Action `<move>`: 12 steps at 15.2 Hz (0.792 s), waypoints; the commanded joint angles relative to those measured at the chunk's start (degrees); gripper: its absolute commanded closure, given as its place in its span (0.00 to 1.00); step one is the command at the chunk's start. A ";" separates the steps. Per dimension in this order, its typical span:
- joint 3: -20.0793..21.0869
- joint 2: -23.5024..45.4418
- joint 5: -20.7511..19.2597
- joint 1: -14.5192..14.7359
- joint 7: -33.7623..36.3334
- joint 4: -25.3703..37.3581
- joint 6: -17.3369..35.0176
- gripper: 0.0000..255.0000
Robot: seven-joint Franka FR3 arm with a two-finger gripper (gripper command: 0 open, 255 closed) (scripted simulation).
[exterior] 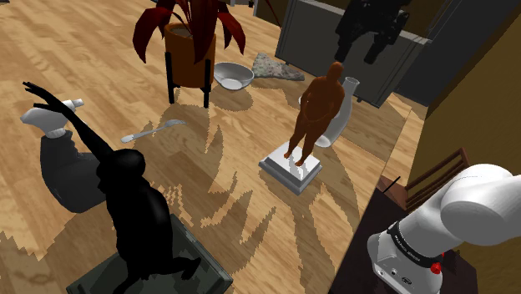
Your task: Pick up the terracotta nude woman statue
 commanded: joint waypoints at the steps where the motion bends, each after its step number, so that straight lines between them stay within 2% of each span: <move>1: 2.26 3.21 0.34 -0.11 3.50 3.96 -0.44 0.00; 2: 2.92 4.15 0.37 -0.15 4.51 5.15 -0.60 0.00; 11: 3.16 2.20 0.99 0.25 3.99 -2.41 5.03 0.00; 12: 3.12 2.04 1.01 0.26 3.95 -2.54 5.00 1.00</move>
